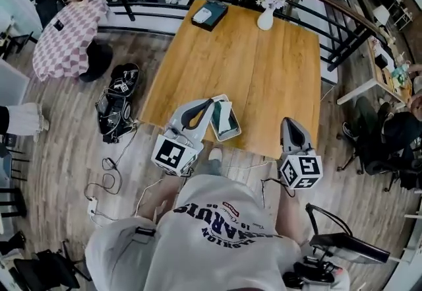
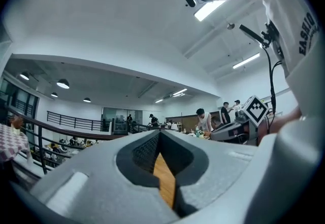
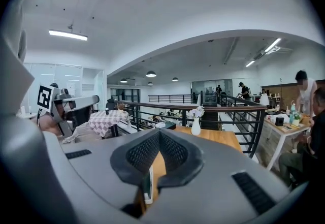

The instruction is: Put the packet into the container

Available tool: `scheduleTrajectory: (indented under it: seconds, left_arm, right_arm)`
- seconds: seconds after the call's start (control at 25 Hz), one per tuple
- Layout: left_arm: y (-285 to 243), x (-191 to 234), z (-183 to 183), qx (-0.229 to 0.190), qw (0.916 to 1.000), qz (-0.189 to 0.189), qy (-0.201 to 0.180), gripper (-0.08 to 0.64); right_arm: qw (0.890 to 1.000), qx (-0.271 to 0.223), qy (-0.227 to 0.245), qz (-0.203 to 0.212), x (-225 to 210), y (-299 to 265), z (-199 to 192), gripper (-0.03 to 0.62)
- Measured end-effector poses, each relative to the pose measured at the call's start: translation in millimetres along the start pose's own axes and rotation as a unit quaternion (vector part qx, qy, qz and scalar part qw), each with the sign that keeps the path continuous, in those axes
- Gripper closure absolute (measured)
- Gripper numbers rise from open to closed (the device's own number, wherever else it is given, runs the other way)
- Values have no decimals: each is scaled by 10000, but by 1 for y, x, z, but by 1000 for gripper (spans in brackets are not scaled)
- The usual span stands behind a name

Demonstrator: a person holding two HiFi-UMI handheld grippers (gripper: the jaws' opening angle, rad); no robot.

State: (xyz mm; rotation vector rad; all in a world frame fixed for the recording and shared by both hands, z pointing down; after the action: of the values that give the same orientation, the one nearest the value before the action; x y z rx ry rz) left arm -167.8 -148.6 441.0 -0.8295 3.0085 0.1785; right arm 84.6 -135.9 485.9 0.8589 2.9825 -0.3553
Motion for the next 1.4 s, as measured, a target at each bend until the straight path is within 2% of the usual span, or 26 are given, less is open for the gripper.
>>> scheduleTrajectory:
  seconds: [0.12, 0.24, 0.44, 0.64, 0.8, 1.0, 1.16, 1.4]
  left_arm:
    - [47, -39, 3, -12, 10000, 22, 35, 561]
    - [104, -82, 7, -19, 10000, 4, -30, 561]
    - [202, -144, 6, 139, 9994, 322, 25, 561]
    - [275, -179, 22, 326, 9979, 519, 189, 561]
    - [311, -189, 46, 206, 9986, 489, 10, 561]
    - [336, -192, 55, 130, 9991, 391, 135, 561]
    - [349, -193, 66, 149, 9996, 219, 78, 561]
    - [382, -190, 56, 235, 9987, 263, 360, 561]
  right_arm:
    - [9999, -161, 5, -9, 25, 49, -10, 585]
    - [9996, -236, -89, -124, 51, 110, -39, 585]
    - [9994, -122, -308, -136, 91, 206, -88, 586]
    - [9989, -157, -404, -159, 133, 271, -94, 586]
    - [9992, -284, -258, -116, 168, 299, -81, 586]
    - [9992, -331, -125, -174, 197, 317, -71, 586]
    - [9994, -303, -102, -120, 219, 322, -61, 586]
    - [9994, -307, -98, -84, 253, 333, -64, 586]
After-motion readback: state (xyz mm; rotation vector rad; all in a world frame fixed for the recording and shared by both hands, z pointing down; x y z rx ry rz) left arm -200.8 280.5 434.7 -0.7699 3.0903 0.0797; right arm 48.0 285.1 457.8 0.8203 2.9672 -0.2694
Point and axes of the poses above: the fingertips, and each gripper's own axes: y backward along the fingers, x to its left, z out of its top, the point moved 4 cm from there along y, backward along the fingers, and after that the axes turned 10 degrees about z, right-handed, at the moved point
